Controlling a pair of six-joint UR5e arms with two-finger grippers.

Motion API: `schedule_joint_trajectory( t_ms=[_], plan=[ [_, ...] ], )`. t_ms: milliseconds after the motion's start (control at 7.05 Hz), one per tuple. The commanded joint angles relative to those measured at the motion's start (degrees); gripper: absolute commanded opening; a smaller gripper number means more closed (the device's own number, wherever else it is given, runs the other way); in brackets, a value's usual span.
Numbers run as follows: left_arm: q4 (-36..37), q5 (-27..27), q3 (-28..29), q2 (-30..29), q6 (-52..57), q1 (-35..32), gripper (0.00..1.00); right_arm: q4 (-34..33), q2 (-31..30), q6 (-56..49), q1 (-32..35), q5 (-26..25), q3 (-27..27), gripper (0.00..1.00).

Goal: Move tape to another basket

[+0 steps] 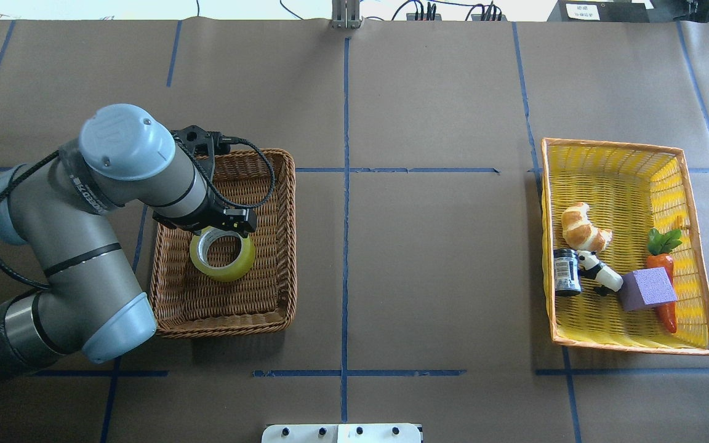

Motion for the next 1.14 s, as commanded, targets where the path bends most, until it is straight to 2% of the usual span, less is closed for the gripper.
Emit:
schedule_joint_trajectory(
  t_ms=[0,284,568,709,993],
  plan=[
    [3.67,-5.09,-3.26,0.46,5.39,-6.06,1.00,0.13,-4.66,-9.79,5.57,2.17,-4.60,1.00],
    [3.59,-7.74,-3.79,3.61,11.89,-10.21,1.00,0.57,-4.16,-10.97,9.19,2.45,-8.92,1.00],
    [3.59,-14.39,-5.46,9.57,17.69,-17.57,1.00,0.57,-4.23,-10.71,9.29,1.31,-9.02,1.00],
    [3.59,-16.61,-5.29,14.22,26.77,-22.57,1.00,0.57,-3.63,-10.71,9.20,1.39,-9.37,1.00],
    [3.59,-17.94,-1.19,18.72,44.02,-33.29,1.00,0.66,-3.97,-10.80,9.20,1.48,-9.63,1.00]
  ],
)
